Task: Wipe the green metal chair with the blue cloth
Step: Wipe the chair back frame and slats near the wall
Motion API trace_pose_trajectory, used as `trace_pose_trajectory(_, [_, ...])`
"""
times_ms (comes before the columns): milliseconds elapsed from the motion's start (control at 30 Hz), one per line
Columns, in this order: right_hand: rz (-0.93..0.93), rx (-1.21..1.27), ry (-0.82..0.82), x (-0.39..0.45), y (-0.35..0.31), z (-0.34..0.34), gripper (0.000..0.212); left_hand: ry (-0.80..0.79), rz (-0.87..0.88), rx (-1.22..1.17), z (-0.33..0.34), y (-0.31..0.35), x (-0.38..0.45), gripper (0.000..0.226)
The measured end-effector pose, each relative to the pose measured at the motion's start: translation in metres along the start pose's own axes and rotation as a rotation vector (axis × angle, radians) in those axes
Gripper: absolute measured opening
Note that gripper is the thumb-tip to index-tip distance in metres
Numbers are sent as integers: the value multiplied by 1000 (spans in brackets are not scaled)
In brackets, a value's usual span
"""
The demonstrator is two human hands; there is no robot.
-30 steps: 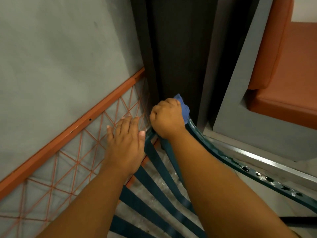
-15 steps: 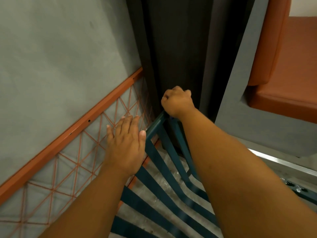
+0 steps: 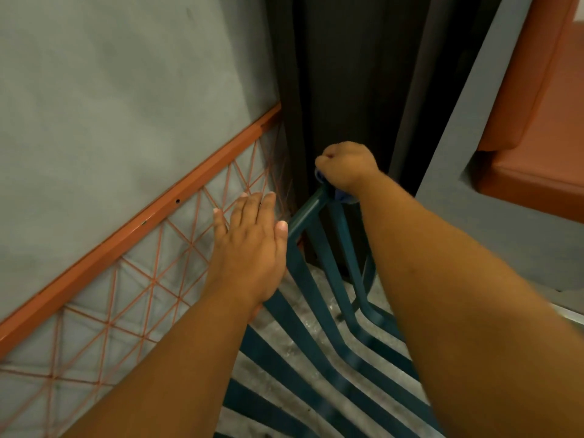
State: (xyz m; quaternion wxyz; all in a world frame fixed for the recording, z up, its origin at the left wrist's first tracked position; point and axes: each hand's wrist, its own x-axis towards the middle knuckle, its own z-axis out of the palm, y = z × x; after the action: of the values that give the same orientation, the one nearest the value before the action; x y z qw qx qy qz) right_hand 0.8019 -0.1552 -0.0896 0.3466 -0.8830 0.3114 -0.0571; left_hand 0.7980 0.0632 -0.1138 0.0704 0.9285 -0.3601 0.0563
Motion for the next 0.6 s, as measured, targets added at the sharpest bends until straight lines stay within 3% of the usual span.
trace_pose_trajectory(100, [-123, 173, 382, -12, 18, 38, 28, -11, 7, 27, -2, 2, 0, 61])
trace_pose_trajectory(167, [-157, 287, 525, -28, 23, 63, 32, -38, 18, 59, -2, 4, 1, 65])
trace_pose_trajectory(433, [-181, 636, 605, -85, 29, 124, 47, -34, 51, 89, -1, 5, 0, 70])
trace_pose_trajectory(600, [286, 714, 490, -91, 48, 129, 44, -36, 41, 66, -1, 5, 1, 58])
